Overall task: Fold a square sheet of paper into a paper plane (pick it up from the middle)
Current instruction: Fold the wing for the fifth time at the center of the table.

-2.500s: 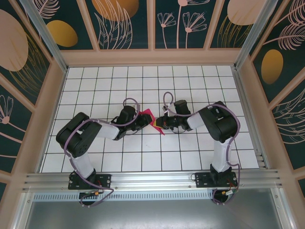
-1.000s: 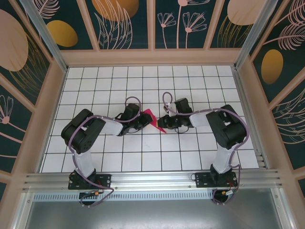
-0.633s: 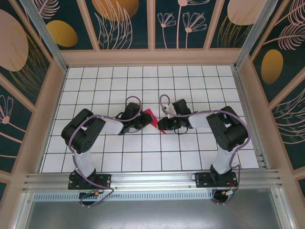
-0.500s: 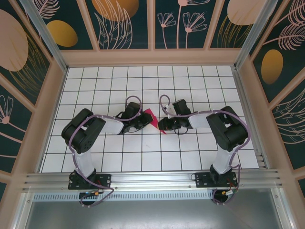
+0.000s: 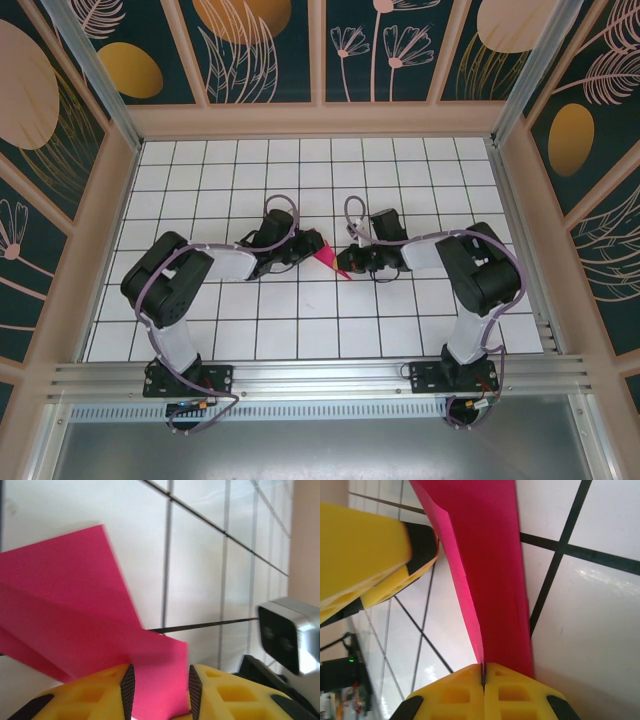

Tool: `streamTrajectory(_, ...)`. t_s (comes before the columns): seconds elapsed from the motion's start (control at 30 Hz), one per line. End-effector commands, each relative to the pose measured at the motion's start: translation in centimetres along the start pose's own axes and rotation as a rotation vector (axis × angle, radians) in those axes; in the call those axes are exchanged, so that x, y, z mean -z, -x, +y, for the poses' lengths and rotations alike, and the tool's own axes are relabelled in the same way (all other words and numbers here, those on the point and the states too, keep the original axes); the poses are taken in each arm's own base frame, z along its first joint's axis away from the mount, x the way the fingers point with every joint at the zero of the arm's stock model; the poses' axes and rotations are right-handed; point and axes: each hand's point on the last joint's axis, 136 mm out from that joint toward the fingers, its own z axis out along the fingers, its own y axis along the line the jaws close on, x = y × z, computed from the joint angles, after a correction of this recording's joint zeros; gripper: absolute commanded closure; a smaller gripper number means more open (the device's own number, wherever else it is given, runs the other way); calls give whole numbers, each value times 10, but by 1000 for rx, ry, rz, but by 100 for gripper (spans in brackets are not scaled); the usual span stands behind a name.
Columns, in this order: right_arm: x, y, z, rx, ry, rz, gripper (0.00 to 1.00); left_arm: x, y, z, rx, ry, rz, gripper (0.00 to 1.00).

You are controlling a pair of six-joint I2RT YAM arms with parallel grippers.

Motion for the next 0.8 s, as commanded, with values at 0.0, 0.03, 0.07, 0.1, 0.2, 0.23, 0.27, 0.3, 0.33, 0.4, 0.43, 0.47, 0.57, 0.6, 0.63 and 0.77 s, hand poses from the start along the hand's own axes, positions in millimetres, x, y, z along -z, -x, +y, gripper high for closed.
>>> streamTrajectory(0.0,1,1,18,-66,130,9,100,8,-3,-15,-51,-94,-6,62)
streamTrajectory(0.03,1,2,18,-86,139,10,100,8,-5,-15,-51,-110,-5,63)
streamTrajectory(0.07,0,2,19,-109,150,15,100,9,-9,-15,-47,-124,-1,63)
streamTrajectory(0.1,-1,1,18,-133,155,21,100,10,-11,-16,-47,-139,0,63)
streamTrajectory(0.2,-4,-1,14,-183,153,31,100,9,-17,-16,-55,-154,9,65)
streamTrajectory(0.23,-5,-1,12,-196,144,32,100,7,-20,-15,-60,-154,14,66)
streamTrajectory(0.27,-5,-1,9,-208,136,34,100,6,-22,-15,-63,-154,19,66)
streamTrajectory(0.3,-6,-2,7,-216,130,37,100,5,-24,-14,-63,-151,23,67)
streamTrajectory(0.33,-7,-3,5,-226,122,41,100,4,-25,-13,-64,-148,26,68)
streamTrajectory(0.4,-8,-4,1,-240,109,46,100,1,-26,-10,-61,-143,31,69)
streamTrajectory(0.43,-9,-5,-1,-246,102,50,100,-1,-27,-10,-61,-142,36,70)
streamTrajectory(0.47,-10,-6,-3,-254,95,54,100,-3,-28,-7,-58,-135,40,70)
streamTrajectory(0.57,-11,-9,-8,-269,80,63,100,-7,-31,-2,-49,-118,51,72)
streamTrajectory(0.6,-12,-10,-9,-272,75,66,100,-7,-31,0,-46,-111,53,72)
streamTrajectory(0.63,-13,-10,-10,-275,68,69,100,-8,-31,2,-43,-103,54,72)
streamTrajectory(0.77,-15,-13,-17,-294,44,80,100,-11,-32,8,-40,-78,57,73)
